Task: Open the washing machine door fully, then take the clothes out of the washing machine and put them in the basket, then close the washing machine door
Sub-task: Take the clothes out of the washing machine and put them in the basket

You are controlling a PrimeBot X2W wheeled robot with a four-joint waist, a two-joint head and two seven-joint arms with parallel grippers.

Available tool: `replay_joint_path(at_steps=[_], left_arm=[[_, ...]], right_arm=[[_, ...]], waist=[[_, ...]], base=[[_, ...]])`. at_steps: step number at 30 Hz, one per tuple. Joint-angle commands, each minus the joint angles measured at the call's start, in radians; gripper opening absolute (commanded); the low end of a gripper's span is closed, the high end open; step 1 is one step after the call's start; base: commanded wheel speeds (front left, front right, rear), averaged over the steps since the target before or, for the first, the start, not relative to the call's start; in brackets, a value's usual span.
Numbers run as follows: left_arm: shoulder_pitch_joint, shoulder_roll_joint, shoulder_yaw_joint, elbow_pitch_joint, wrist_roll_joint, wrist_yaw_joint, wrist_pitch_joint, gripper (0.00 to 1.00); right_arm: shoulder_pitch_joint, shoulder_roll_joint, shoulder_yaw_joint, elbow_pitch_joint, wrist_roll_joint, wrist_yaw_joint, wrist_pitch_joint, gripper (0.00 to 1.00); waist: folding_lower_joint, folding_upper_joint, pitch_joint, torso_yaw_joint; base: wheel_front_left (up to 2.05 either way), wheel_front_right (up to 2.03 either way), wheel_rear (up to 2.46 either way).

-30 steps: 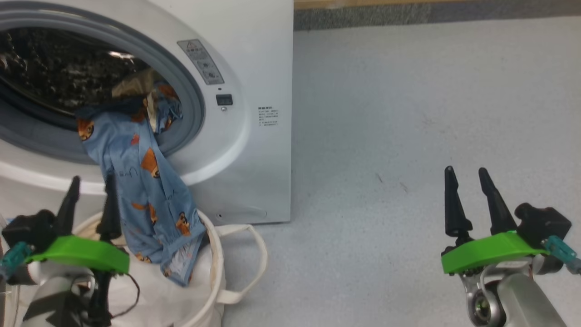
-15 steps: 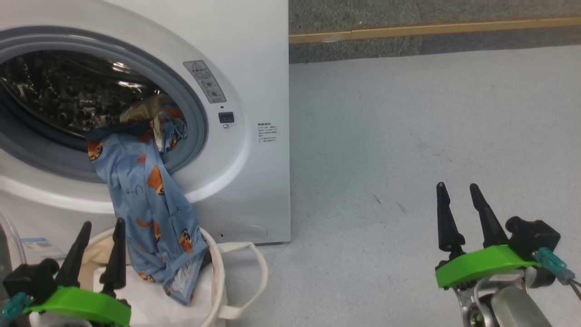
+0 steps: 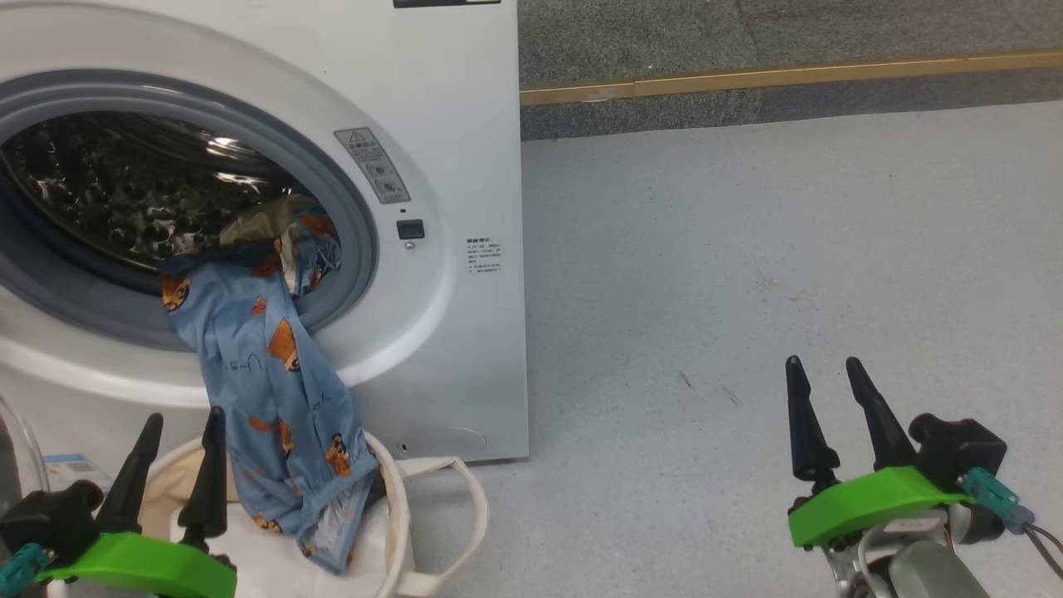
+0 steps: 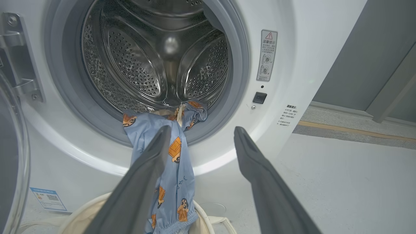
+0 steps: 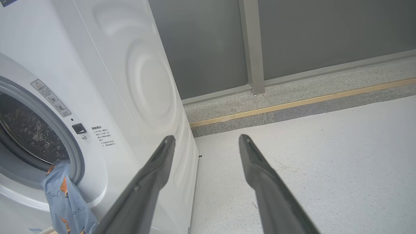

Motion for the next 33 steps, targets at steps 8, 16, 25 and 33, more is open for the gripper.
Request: replay_joint_path(at_steps=[8,16,25,33], left_arm=[[-0.038,0.035,0.036,-0.04,-0.013,0.013,0.007,1.0],[-0.04,0.032,0.028,-0.036,-0.018,0.016,0.009,1.0],[-0.043,0.034,0.024,-0.035,-0.022,0.024,0.01,1.0],[-0.07,0.04,0.02,0.001,-0.032,0.027,0.029,1.0]], right_arm=[[-0.017,-0.002,0.019,-0.029,-0.01,0.004,-0.012,1.0],[-0.021,-0.004,0.018,-0.031,-0.008,0.004,-0.012,1.0],[-0.021,-0.001,0.015,-0.033,-0.01,0.004,-0.012,1.0],[-0.024,-0.002,0.012,-0.035,-0.012,0.004,-0.012,1.0]], waist=[[0.0,-0.0001,-0.002,-0.002],[0.0,-0.0001,0.006,-0.001],[0.0,-0.0001,0.008,-0.002],[0.0,-0.0001,0.021,0.001]], base=[[0.0,0.0,0.0],[0.0,0.0,0.0],[0.0,0.0,0.0],[0.0,0.0,0.0]])
